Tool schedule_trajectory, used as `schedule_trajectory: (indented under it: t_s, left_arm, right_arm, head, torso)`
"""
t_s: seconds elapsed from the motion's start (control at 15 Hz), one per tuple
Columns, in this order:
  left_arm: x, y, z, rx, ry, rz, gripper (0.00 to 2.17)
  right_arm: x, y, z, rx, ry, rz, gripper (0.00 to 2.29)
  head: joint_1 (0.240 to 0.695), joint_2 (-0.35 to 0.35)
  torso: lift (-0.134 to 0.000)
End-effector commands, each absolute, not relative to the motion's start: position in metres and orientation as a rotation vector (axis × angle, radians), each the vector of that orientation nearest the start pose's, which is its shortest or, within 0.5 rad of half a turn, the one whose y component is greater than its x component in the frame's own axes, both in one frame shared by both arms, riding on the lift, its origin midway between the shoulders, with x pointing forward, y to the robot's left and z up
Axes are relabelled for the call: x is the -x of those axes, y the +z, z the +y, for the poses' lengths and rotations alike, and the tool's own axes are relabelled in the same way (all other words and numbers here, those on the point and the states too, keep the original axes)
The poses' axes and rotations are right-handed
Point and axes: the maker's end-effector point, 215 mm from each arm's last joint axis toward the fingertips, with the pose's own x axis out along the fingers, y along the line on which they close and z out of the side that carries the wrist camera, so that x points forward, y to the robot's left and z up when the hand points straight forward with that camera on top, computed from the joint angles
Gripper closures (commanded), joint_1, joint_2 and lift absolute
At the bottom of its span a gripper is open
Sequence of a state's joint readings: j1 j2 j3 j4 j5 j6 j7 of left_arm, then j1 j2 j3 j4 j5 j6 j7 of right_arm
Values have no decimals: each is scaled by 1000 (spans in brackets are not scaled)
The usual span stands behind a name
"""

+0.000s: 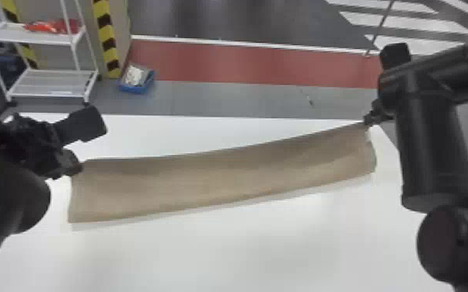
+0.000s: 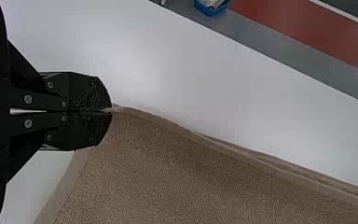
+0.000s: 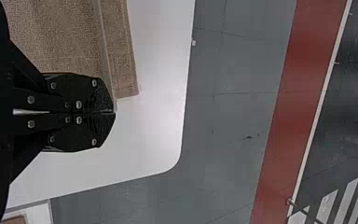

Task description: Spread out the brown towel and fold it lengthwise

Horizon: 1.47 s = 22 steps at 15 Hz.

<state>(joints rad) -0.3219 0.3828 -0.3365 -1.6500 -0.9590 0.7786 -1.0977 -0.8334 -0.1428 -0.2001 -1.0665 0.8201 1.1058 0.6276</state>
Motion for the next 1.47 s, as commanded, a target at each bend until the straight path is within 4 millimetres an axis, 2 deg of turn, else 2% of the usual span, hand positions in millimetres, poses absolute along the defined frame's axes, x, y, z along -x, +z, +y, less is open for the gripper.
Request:
schedule_trajectory:
  t_s: [0.0,1.0,1.07,1.13,1.2,1.27,1.33,1.4]
  left_arm:
    - [-577,-402,293,-1003,-525,864,1281]
    - [-579,-417,285,-1038,-519,878,1281]
    - [-579,-417,285,-1043,-515,875,1281]
    - [-579,-418,283,-1046,-514,871,1281]
    - [-579,-418,284,-1050,-507,866,1207]
    - [-580,-417,284,-1054,-492,853,856]
    - [-581,-417,287,-1061,-466,836,404]
    - [-583,-415,288,-1068,-452,821,110]
  right_arm:
    - [-663,-333,-463,232,-172,915,1345]
    - [-671,-355,-466,412,-168,945,1342]
    - [-671,-357,-465,410,-165,948,1298]
    - [-670,-359,-464,406,-163,948,998]
    - [-670,-359,-463,402,-162,947,647]
    - [-670,-359,-463,401,-167,947,340]
    - [-670,-359,-463,401,-170,947,208]
    - [-670,-360,-463,403,-174,947,167]
  head:
    - [678,-148]
    - [692,-157]
    - [693,-157]
    - [695,-157]
    - [695,-157]
    - [695,-155]
    - [695,-154]
    - [695,-153]
  torso:
    - [-124]
    - [-124]
    - [-124]
    - [-124]
    - [-124]
    - [-124]
    - [-124]
    - [-124]
